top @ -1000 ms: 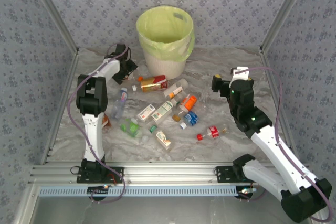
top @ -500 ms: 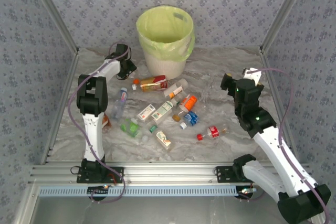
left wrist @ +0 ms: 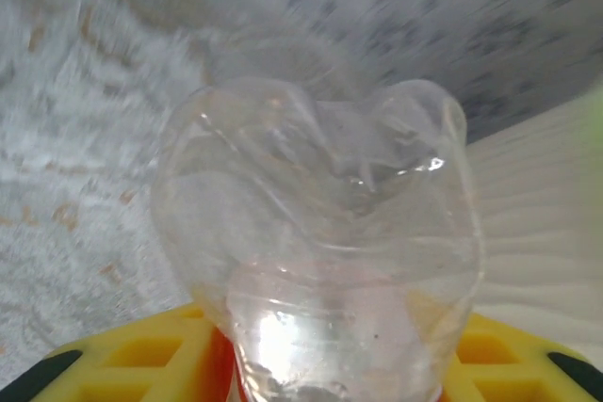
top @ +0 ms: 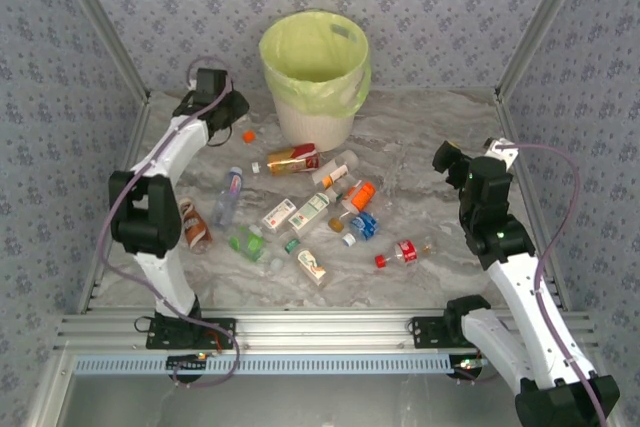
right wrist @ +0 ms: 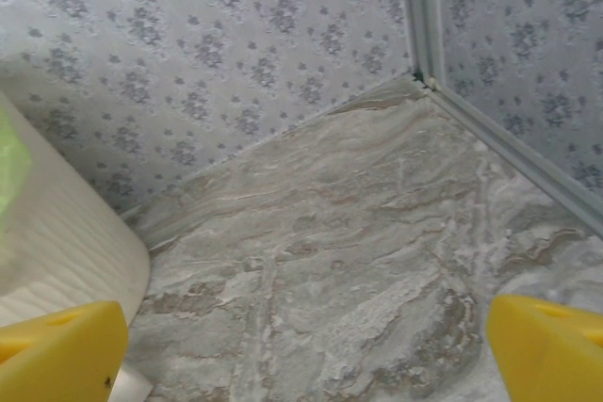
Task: Put the plastic bottles in the bin
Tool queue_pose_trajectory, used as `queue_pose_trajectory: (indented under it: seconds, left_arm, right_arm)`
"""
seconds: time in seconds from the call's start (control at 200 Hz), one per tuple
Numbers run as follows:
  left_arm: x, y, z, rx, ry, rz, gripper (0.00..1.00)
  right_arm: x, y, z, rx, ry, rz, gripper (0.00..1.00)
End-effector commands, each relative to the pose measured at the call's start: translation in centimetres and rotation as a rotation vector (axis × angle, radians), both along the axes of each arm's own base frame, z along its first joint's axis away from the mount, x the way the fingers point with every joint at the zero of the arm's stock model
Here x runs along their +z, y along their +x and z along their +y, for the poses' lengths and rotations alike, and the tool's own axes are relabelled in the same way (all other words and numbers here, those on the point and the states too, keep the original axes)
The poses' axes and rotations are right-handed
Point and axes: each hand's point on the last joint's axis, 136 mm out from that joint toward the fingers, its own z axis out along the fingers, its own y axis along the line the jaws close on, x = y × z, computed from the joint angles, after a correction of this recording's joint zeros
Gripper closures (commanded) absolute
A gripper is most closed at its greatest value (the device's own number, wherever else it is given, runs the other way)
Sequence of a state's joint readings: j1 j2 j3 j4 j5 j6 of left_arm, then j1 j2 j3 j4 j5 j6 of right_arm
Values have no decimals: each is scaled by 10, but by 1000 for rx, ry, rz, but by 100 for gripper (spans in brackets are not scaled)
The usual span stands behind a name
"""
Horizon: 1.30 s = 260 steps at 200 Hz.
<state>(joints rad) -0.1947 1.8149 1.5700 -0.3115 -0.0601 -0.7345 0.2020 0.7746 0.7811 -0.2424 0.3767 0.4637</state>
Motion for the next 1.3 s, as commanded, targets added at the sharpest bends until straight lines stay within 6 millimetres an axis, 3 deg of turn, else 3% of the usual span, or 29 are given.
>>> queue_pose_trajectory:
  seconds: [0.0,0.28,0.395,0.475,0.69,0.86,1.059,1.294]
  left_arm:
    - [70,-3,-13,-34,5,-219,68]
    - [212,-21,-42,-80,23,-620,68]
    - [248,-17,-63,-149,0,-724,67]
    - [259,-10,-87,-246,-32,-736,67]
    - [252,1,-156,-466,-3,-699,66]
    - [232,18,-187,-542,49,-593,65]
    - [194,42,-196,-523,71,-485,63]
    - [145,50,-194,-495,80,-338,59]
  right_arm:
    - [11,3,11,62,29,-42,0]
    - [12,-1,5,25,40,-48,0]
    - [10,-2,6,30,44,-39,0]
    - [11,-2,7,37,47,-43,0]
    - [13,-3,6,41,36,-38,0]
    - [12,-3,7,49,29,-25,0]
    - [11,-5,7,52,24,-12,0]
    - [14,-7,5,44,8,-4,0]
